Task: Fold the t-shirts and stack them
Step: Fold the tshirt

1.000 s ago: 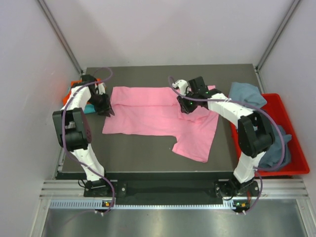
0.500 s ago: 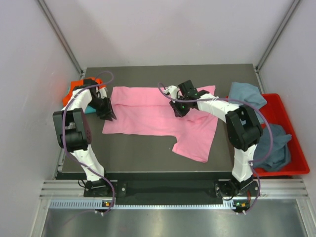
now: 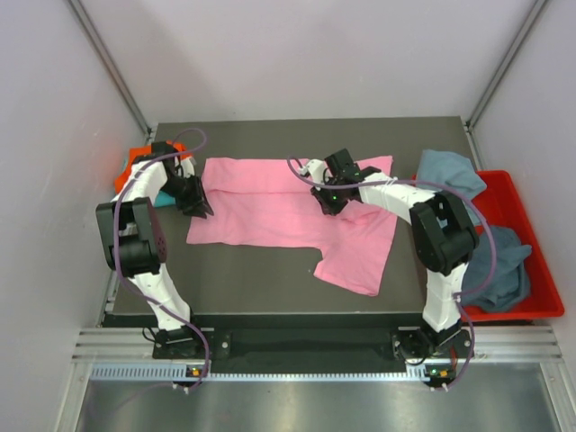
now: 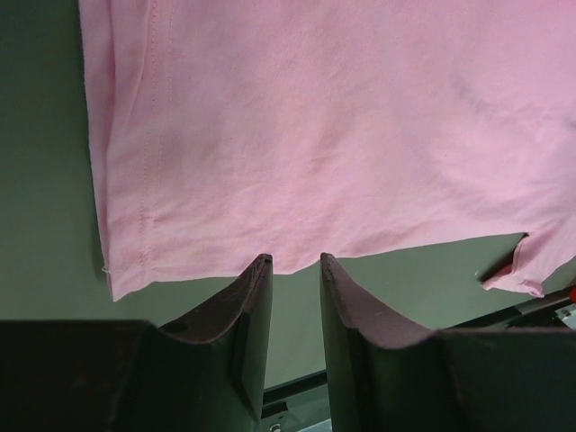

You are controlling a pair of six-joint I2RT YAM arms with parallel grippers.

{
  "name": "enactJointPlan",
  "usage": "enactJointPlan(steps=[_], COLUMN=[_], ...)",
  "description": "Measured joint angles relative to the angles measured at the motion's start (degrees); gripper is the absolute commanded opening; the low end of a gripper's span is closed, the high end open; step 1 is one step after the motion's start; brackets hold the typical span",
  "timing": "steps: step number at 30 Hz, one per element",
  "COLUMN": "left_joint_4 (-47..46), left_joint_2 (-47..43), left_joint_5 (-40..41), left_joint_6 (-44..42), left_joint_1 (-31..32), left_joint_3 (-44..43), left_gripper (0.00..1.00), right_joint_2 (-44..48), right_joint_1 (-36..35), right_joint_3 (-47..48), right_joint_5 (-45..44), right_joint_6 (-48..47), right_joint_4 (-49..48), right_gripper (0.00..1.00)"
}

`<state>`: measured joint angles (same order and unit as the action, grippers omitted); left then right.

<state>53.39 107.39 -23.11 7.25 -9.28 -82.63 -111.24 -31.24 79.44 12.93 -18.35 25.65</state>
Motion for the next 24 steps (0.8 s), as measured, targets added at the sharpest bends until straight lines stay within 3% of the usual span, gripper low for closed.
enactJointPlan(steps=[14, 24], left_joint_4=[0.00, -0.04], left_joint_2=[0.00, 0.00], left_joint_5=[-0.02, 0.00], left_joint_6=[0.15, 0.17], left_joint_1=[0.00, 0.00], left_joint_3=[-0.20, -0.20], left_gripper=[0.33, 0.32], right_joint_2=[-2.75, -2.82], right_joint_1=[0.00, 0.00], right_joint_3=[-0.31, -0.22], right_joint_5=[-2.27, -2.32], right_joint_6=[-1.66, -1.51], right_joint_4=[-0.85, -1.01], right_gripper=[0.00, 0.00])
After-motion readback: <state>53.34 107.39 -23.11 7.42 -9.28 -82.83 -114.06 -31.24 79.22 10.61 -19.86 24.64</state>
